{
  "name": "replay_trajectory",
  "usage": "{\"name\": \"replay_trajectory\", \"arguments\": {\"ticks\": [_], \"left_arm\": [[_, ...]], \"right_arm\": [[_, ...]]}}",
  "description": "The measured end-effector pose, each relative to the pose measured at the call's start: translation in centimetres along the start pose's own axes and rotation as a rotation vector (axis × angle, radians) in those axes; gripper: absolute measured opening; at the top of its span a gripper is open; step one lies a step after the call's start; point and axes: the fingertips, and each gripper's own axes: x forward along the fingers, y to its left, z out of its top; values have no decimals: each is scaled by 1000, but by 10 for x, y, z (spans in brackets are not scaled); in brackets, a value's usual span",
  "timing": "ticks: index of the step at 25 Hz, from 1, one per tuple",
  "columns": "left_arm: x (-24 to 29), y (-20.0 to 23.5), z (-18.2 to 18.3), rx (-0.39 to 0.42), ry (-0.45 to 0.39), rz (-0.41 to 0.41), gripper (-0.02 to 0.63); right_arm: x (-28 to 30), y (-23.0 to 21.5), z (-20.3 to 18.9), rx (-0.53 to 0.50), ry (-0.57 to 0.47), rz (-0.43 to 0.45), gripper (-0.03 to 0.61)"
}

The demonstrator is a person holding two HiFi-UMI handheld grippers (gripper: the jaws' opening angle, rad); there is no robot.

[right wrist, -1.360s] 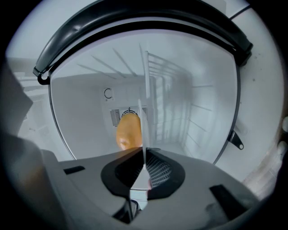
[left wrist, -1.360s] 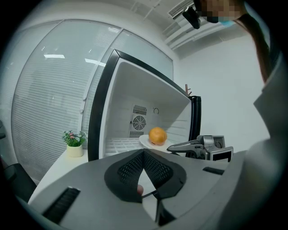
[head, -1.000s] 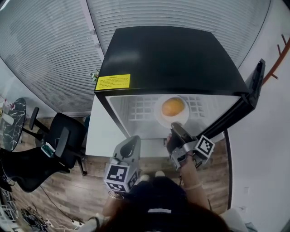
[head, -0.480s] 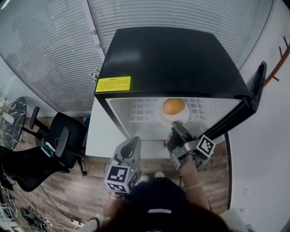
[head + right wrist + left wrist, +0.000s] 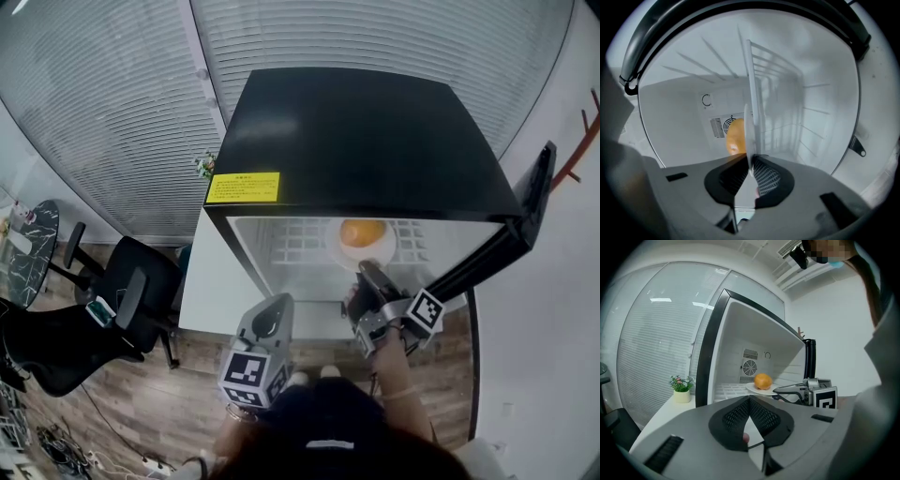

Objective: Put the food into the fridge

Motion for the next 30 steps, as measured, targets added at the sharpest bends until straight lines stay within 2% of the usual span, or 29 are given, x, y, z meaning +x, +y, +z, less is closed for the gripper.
{"name": "replay_trajectory", "arguments": {"ticks": [18, 22, 30], "left_arm": [[0, 3, -3, 0, 11, -9, 12], [-1, 3, -3, -1, 8, -6, 12], [-3, 4, -6, 2, 20, 2, 12]], "right_arm": [[-1, 2, -1, 3, -8, 1, 37], [-1, 3, 0, -3, -8, 16, 63], [-1, 5, -4, -9, 3, 23, 63]]}}
